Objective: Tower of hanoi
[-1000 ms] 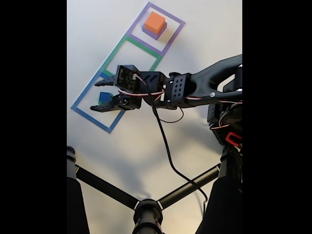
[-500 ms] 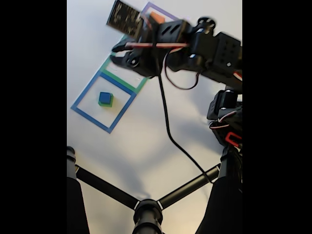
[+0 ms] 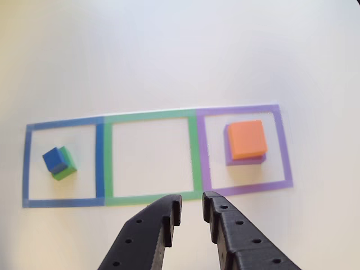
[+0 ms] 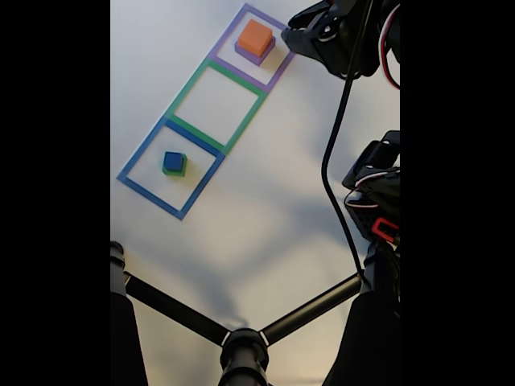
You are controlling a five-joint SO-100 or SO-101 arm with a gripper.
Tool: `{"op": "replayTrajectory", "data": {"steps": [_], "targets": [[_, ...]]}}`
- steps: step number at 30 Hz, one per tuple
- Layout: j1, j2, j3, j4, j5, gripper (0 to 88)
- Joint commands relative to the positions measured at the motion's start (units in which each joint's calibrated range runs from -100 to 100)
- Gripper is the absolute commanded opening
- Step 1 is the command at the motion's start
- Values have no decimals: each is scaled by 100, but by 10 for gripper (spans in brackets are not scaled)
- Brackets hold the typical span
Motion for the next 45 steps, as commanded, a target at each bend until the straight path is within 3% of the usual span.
{"op": "replayTrajectory", "data": {"steps": [1,12,18,23,26,45], "targets": [[781,-142,306,-21,0,14],[2184,-807,1869,-895,0,28],[2634,-1184,3050,-1793,0,100],[2947,-1736,4776,-3291,0,86],[2977,-1913,5758,-4359,0,222],[2619,-1071,8829,-9183,0,361]]}}
